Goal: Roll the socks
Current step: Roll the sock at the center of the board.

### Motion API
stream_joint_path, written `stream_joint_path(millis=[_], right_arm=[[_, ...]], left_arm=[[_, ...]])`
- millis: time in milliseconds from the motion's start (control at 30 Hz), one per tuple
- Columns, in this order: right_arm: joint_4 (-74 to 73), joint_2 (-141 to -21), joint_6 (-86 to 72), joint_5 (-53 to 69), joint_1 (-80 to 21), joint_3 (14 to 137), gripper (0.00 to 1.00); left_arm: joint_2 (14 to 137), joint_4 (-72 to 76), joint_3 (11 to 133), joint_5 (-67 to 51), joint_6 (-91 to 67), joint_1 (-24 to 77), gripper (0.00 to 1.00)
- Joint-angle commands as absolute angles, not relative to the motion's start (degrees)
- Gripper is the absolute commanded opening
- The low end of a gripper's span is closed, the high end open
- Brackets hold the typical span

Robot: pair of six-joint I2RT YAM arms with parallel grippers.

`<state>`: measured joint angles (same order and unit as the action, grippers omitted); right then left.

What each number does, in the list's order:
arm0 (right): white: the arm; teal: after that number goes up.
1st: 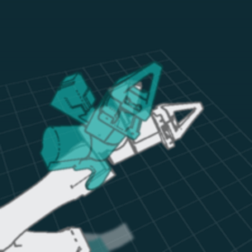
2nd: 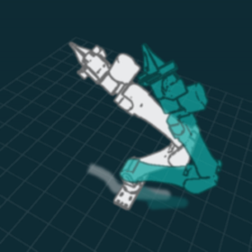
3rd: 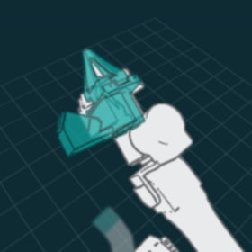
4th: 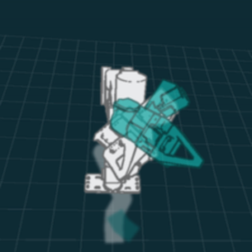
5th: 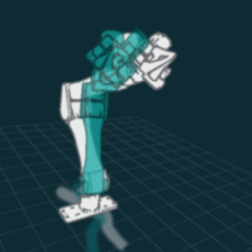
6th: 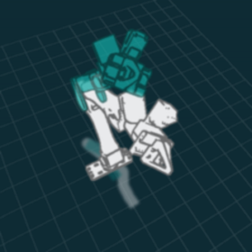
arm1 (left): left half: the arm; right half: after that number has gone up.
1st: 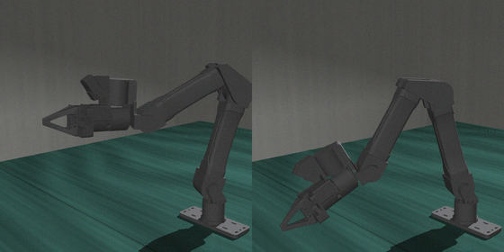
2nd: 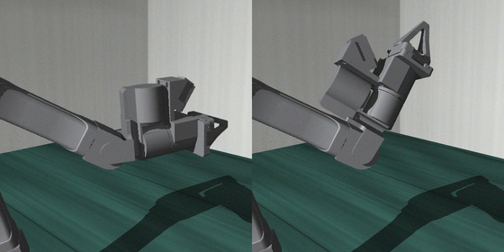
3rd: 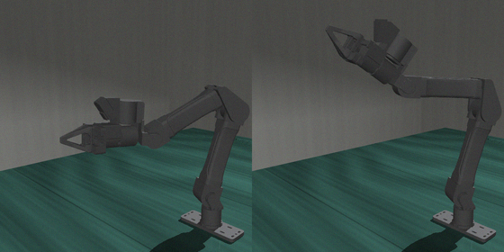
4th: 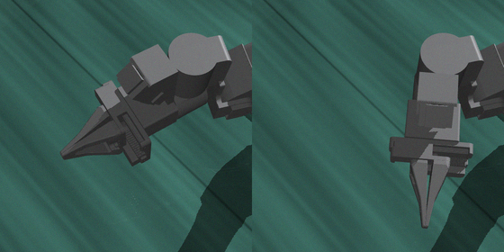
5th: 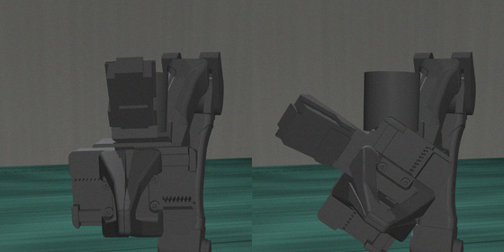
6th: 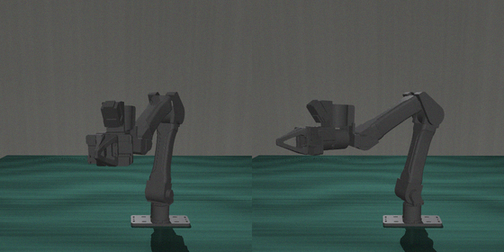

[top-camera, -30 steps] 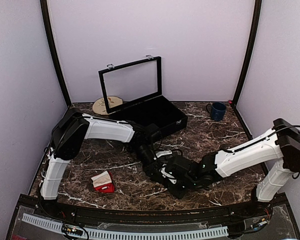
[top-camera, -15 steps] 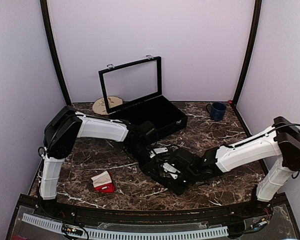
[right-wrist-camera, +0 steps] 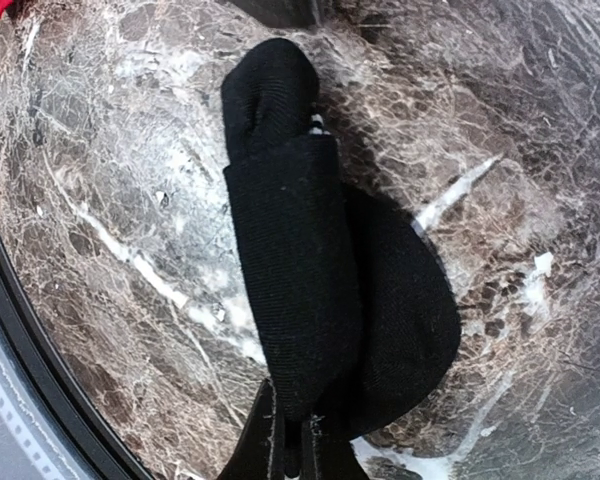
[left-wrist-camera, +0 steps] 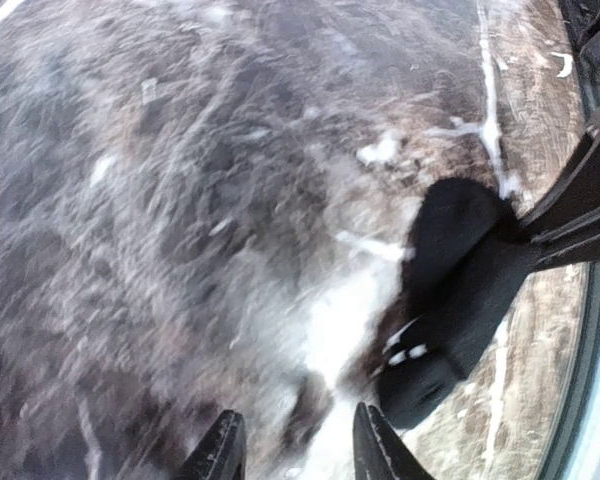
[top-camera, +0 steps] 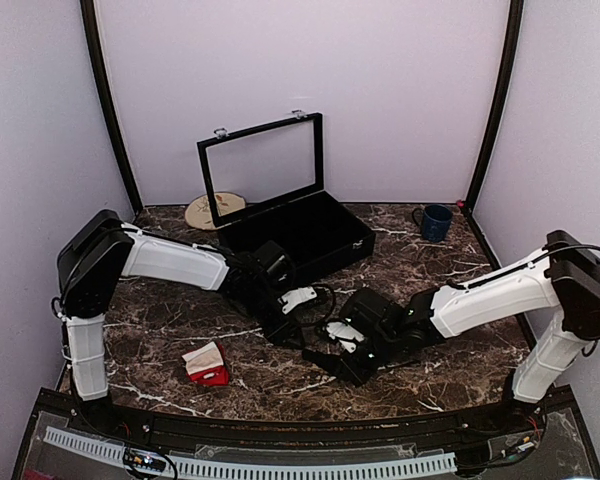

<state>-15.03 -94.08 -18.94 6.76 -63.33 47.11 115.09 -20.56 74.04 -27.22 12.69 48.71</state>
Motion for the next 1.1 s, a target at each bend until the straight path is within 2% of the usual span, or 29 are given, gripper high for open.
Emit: stream_joint_path(millis=[0,400,767,1067], right_arm=[[-20.68,-97.73,-19.07,9.22,-62.16,45.48,0.00],[-21.23,-99.57,-19.65,16.13,-60.03,46.38,0.00],[-22.19,-101.69,-19.20,21.49,-58.35,47.13,0.00],[-21.58,-102.41,-19.33,28.39,-55.17,46.33,0.00]], left_arm=[[108.43,-11.19,68.18,-20.93,10.21,48.34,0.40],[97.22,6.10,53.38,-12.91,16.48,50.90,0.42],[98.44,8.64,50.48,-10.67,27.84,59.38,0.44],[97.58,12.48,48.25,-10.60,32.68,61.23,0.45]])
